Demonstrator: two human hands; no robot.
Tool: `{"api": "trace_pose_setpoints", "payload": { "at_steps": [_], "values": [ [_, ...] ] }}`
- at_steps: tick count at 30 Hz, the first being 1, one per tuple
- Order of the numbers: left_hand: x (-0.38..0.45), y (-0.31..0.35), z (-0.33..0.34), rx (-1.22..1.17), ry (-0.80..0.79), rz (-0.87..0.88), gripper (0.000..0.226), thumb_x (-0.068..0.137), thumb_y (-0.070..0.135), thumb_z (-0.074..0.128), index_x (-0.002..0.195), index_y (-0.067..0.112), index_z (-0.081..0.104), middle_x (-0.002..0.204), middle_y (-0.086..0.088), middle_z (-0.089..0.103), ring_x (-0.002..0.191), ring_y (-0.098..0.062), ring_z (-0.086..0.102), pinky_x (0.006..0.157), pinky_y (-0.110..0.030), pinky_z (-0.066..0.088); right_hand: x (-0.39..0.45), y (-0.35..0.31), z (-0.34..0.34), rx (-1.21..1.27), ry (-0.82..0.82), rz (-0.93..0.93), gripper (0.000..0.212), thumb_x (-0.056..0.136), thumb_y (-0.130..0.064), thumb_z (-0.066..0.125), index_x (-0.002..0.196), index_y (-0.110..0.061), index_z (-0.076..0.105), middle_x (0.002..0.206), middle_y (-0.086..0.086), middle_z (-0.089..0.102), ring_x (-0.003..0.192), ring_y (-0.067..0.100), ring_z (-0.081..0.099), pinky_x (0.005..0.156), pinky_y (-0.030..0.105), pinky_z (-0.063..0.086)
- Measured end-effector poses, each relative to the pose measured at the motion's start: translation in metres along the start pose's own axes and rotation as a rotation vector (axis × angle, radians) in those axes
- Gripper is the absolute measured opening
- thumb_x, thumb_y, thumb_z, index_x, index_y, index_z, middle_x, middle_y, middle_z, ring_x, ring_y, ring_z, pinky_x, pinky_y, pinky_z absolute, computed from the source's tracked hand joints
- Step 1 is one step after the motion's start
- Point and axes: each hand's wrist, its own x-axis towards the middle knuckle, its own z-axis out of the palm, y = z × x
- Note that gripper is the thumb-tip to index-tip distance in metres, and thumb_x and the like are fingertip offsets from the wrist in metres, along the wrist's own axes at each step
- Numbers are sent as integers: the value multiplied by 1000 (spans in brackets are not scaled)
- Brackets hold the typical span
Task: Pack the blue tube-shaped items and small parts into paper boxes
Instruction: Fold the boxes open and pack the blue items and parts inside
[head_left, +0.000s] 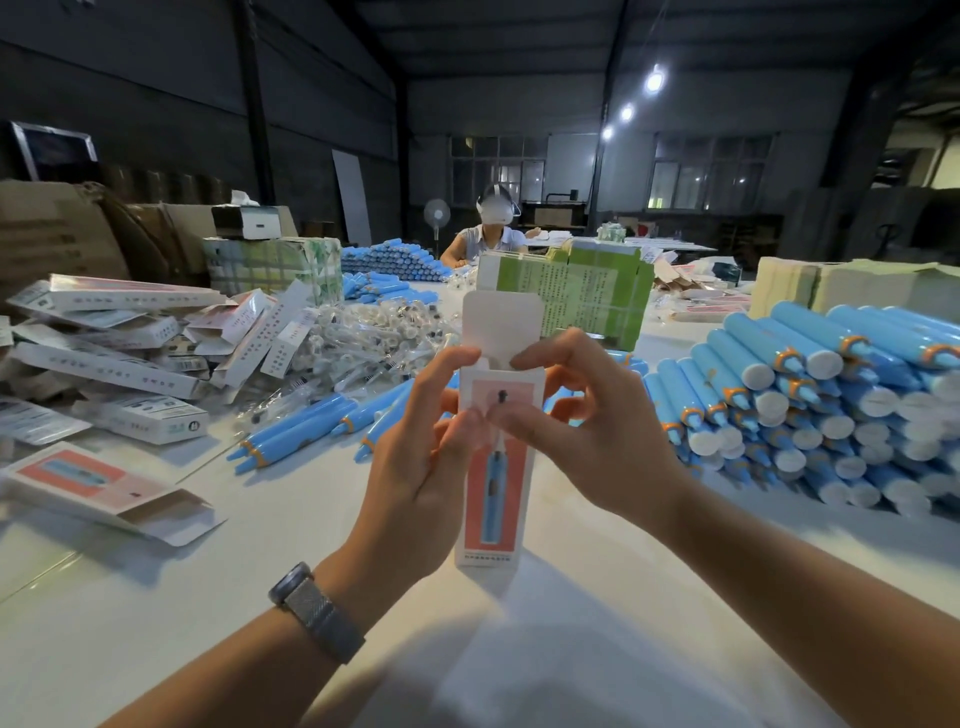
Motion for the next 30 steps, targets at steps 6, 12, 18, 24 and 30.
{"api": "trace_pose_setpoints", "payload": {
  "at_steps": [6,12,18,24,30],
  "values": [
    [1,0,0,44,-5,13,35,98,38,41,129,56,43,100,12,67,86,-18,68,74,-35,58,-1,7,-1,27,-6,1,30,75,-34,78,88,-50,56,89,-17,66,75,13,62,58,18,45],
    [1,-1,1,81,16,17,34,98,37,42,128,54,44,96,10,66,80,-18,63,70,-40,56,7,2,-12,233,-29,-51,7,91,-20,64,88,-22,70,88,-8,65,75,6,58,64,21,45],
    [2,-1,-2,103,22,46,32,99,37,43,126,53,46,97,-1,67,77,-32,64,64,-54,54,12,0,-14,204,26,-53,8,83,-11,69,86,-17,74,101,5,70,91,22,68,80,48,57],
    [7,1,0,168,64,46,26,103,43,34,118,60,46,101,11,66,88,-27,68,66,-58,56,13,-2,-15,274,73,-93,25,80,-11,75,85,-34,66,93,7,74,87,35,69,74,48,56],
    [7,4,-2,105,33,50,24,103,53,35,126,59,31,98,6,67,90,-21,72,66,-39,62,12,0,-18,97,22,-124,14,86,-11,71,96,-21,71,91,-7,72,82,14,65,71,28,52]
  ]
}}
